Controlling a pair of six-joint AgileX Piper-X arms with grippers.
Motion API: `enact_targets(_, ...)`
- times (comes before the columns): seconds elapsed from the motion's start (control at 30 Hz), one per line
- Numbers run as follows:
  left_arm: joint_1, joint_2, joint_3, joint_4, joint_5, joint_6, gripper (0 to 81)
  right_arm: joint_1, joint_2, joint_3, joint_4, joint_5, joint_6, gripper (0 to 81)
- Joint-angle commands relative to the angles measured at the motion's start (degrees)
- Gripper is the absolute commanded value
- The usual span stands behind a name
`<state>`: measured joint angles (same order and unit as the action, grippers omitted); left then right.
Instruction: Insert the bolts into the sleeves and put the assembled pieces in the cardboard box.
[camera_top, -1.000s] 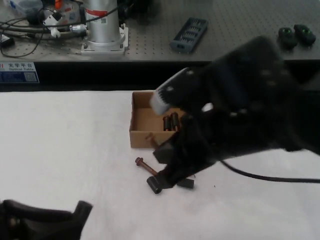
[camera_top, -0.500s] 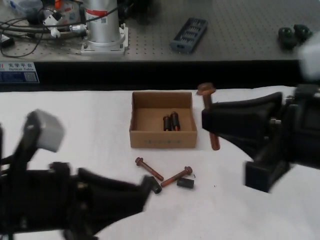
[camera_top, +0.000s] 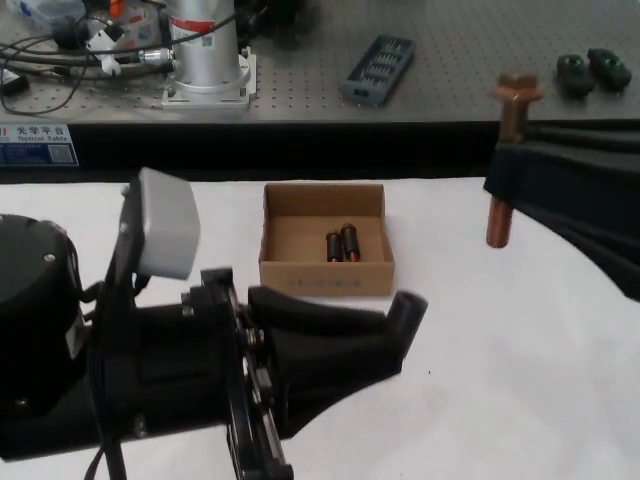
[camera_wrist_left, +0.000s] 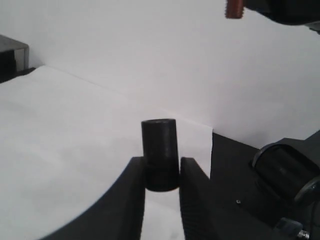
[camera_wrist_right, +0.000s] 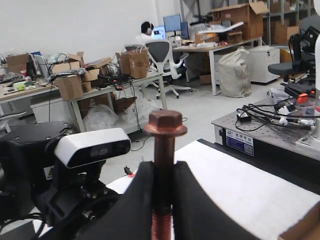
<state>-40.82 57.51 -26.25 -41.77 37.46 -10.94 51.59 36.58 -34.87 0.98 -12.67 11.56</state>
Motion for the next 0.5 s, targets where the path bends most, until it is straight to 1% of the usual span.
enact_targets(0.0, -0.3, -0.06, -0.04, -4.67, 0.22, -1.17, 0.6, 1.61, 0.06, 2.73, -5.77, -0.68, 0.41, 3.7)
enact_targets(0.13, -0.3, -0.06, -0.04, -4.67, 0.22, -1.17, 0.6, 2.97, 1.8, 6.64, -13.2, 1.62, 0.7, 3.7)
enact_targets(0.27, -0.3, -0.06, -0.04, -4.98, 1.74, -1.17, 0.6, 2.94, 3.75, 7.61, -15.72, 1.51, 1.46, 3.7)
enact_targets(0.47, -0.3, -0.06, -0.04, -4.96, 2.27, -1.17, 0.6, 2.11, 6.23, 7.61, -21.09, 1.85, -1.35, 3.7)
